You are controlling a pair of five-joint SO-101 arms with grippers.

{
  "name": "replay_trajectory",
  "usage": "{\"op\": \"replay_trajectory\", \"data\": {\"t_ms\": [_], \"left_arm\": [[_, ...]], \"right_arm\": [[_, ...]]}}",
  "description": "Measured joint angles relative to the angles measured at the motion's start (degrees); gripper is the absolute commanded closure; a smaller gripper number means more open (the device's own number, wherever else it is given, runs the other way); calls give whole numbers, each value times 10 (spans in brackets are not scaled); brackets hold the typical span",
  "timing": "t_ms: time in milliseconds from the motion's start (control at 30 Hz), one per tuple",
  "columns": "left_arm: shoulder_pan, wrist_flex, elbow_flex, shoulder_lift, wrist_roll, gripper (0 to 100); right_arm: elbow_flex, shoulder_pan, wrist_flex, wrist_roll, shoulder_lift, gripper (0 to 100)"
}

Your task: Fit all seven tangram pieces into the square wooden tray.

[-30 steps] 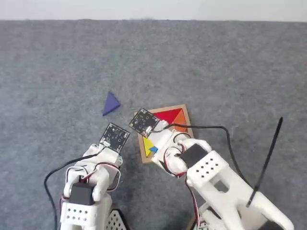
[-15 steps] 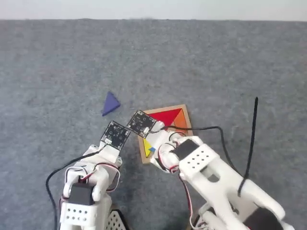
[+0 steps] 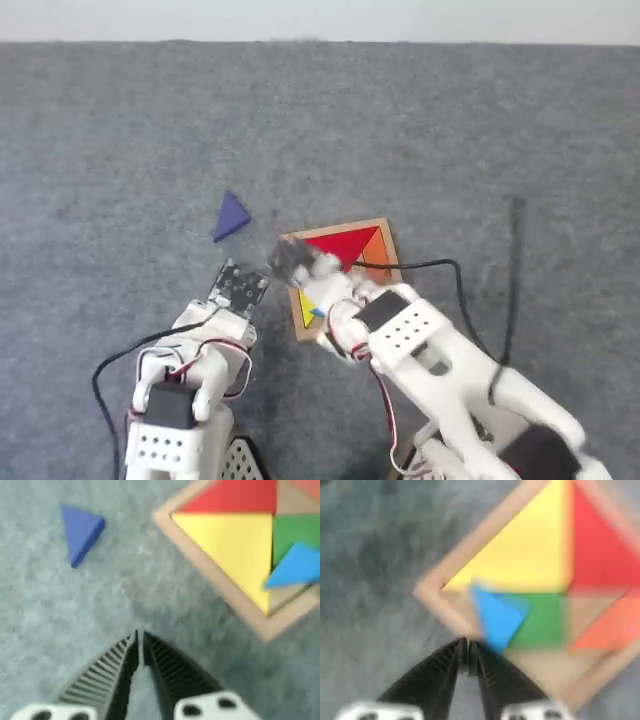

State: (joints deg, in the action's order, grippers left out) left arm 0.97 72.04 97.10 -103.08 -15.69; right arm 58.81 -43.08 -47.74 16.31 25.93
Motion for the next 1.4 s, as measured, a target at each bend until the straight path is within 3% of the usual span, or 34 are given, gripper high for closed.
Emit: {"op": "replay_trajectory", "data": {"t_ms": [300, 1200, 1400], "left_arm": [[2, 0, 0, 0, 0, 980], [1, 0, 0, 0, 0, 980], [1, 0, 0, 0, 0, 980]], "right_arm": [[18, 33, -15, -15, 80, 991], [26, 7, -11, -8, 36, 991], [26, 40, -11, -6, 36, 991]]}}
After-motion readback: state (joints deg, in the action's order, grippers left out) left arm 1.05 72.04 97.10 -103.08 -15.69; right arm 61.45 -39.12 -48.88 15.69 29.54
